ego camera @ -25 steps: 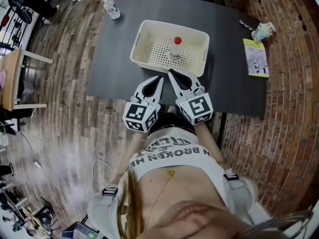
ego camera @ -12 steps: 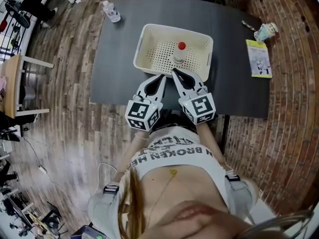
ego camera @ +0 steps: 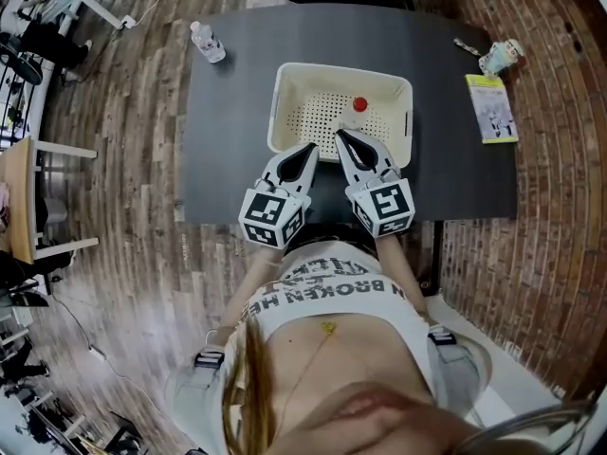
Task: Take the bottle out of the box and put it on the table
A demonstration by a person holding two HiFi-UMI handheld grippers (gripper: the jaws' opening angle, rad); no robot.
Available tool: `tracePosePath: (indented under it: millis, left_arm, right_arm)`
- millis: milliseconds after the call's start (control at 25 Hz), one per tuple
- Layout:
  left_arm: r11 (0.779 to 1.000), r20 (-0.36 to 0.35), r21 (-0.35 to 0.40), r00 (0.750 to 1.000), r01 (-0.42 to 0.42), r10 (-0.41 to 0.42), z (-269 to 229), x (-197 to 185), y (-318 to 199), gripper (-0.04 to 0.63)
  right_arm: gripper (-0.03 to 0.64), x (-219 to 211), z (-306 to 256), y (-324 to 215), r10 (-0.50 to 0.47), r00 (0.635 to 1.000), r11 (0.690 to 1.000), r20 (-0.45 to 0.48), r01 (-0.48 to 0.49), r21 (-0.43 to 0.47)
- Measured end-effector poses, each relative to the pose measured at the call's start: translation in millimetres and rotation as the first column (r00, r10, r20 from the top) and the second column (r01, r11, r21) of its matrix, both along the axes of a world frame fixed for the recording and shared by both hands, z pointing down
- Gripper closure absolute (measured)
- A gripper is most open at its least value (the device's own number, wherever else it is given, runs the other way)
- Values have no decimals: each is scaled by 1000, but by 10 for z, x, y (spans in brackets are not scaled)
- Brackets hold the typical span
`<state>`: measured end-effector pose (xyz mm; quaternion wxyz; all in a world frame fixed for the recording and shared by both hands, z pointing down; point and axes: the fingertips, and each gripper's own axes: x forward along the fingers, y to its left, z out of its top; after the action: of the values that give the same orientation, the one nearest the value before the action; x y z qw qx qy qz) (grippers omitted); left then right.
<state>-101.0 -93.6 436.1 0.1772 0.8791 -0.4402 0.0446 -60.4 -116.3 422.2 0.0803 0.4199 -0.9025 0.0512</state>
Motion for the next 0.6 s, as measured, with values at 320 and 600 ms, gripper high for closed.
tracePosePath:
  millis: [320, 600]
  left_arm:
    - [997, -25, -15, 997, -72, 72, 154, -352, -134, 591]
    - [993, -19, -28, 994, -111, 111, 244, -407, -184, 591]
  right_arm:
    - [607, -280, 157, -111, 63, 997, 998, -37, -63, -10]
    - [607, -152, 274, -132, 143, 989, 989, -44, -145, -39]
